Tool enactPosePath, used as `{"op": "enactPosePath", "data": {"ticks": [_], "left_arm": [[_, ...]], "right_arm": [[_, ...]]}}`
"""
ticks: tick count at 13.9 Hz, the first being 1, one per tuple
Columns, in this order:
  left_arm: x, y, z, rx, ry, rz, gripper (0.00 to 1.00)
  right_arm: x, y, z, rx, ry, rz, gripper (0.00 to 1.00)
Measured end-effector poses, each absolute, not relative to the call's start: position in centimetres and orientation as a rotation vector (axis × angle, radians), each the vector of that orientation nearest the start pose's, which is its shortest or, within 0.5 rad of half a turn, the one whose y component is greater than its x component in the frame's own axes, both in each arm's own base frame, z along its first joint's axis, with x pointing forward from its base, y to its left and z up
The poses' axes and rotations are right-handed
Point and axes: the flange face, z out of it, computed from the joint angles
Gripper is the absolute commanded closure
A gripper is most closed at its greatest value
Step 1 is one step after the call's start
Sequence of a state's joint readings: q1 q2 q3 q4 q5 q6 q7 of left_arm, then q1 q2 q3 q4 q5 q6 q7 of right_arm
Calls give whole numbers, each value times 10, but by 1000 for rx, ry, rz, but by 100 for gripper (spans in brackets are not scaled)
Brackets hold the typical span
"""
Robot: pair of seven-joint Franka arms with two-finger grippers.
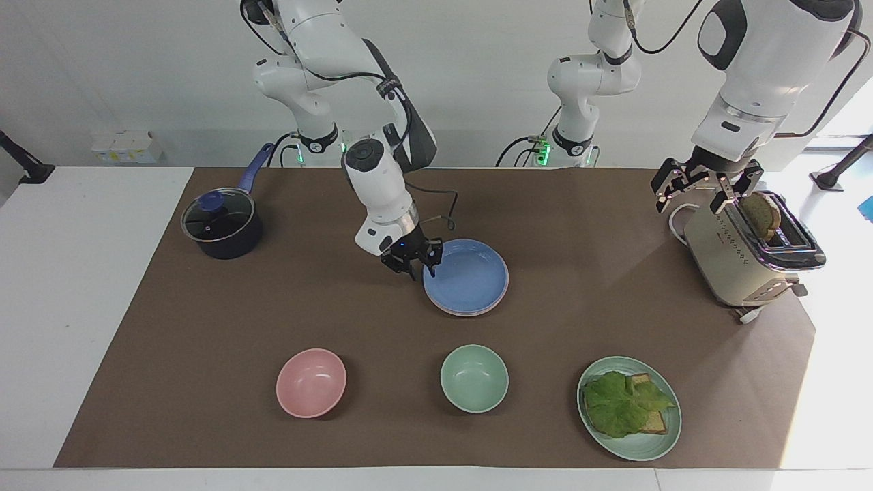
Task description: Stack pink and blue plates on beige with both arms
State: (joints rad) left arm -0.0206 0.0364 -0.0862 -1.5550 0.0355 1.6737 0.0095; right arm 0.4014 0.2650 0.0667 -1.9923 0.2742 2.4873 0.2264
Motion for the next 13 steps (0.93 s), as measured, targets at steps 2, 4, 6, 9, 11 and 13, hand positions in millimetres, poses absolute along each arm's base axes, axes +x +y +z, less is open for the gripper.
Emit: {"op": "enactPosePath", "data": {"ticks": [2,4,6,9,11,13], "left_arm": [[573,-57,621,-3105,184,-131,0],[573,-57,621,-3105,184,-131,0],[573,-57,621,-3105,184,-131,0],[573,-57,621,-3105,184,-131,0],[573,-57,621,-3105,184,-131,0],[573,-57,621,-3105,184,-131,0]], "right_arm": [[570,254,375,-2850,1,-248,0],[582,214,406,-2847,67,-272,0],[586,159,444,-2857,82,-279,0],[581,72,498,-2891,125,-299,0],[579,28,532,-2972,120,-310,0],[581,0,566,-3054,124,-324,0]]}}
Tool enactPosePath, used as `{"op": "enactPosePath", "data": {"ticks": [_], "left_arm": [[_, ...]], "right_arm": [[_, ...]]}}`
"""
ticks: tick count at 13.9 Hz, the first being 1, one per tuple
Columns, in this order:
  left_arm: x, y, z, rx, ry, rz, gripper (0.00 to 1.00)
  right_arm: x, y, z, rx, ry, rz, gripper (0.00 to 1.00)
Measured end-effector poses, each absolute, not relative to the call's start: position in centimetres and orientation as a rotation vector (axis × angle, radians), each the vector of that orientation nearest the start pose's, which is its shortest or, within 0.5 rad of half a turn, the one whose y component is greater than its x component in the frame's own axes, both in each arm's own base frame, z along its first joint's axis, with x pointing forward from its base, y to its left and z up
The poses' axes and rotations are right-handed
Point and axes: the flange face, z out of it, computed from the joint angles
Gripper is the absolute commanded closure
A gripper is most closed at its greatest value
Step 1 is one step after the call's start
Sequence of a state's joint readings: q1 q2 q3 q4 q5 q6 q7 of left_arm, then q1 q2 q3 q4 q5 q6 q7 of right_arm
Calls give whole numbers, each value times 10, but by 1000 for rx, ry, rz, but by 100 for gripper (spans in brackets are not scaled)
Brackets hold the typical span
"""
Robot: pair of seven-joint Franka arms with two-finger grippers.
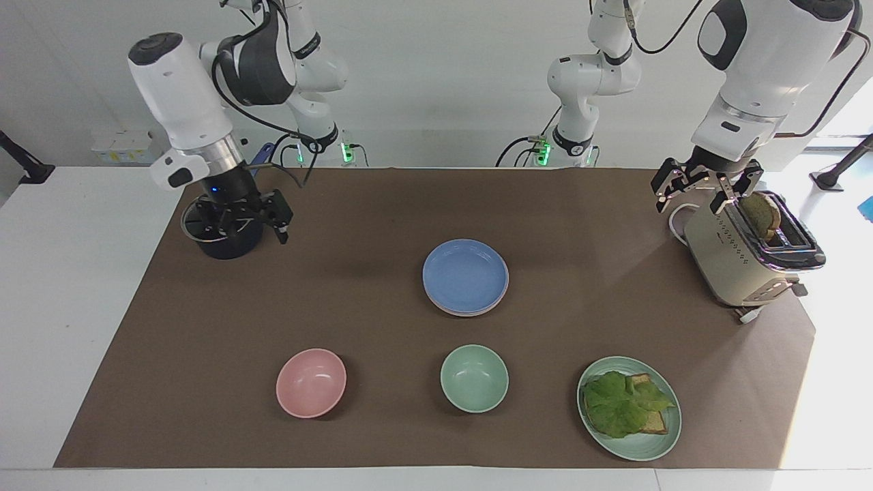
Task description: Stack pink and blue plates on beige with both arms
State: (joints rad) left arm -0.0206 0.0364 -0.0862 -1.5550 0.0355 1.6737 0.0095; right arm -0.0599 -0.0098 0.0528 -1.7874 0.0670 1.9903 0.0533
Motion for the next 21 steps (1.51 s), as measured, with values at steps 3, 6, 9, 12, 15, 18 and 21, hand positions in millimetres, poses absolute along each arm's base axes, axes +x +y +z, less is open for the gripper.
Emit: {"op": "enactPosePath", "data": {"ticks": [3,6,9,12,15,18,21], "left_arm": [[573,-57,621,-3105,184,-131,0],[573,-57,621,-3105,184,-131,0],[573,-57,621,-3105,184,-131,0],[573,-57,621,-3105,184,-131,0],[573,-57,621,-3105,184,-131,0],[573,-57,621,-3105,184,-131,0],[573,-57,621,-3105,184,-131,0]], "right_arm": [[579,-8,589,-3078,128,-279,0],[569,-8,606,-3092,137,-153,0],[562,-12,611,-3121,162,-72,0],[558,-13,611,-3123,164,-32,0],[557,-12,613,-3123,164,-35,0],[557,-12,613,-3123,164,-36,0],[557,-11,613,-3123,162,-36,0]]}}
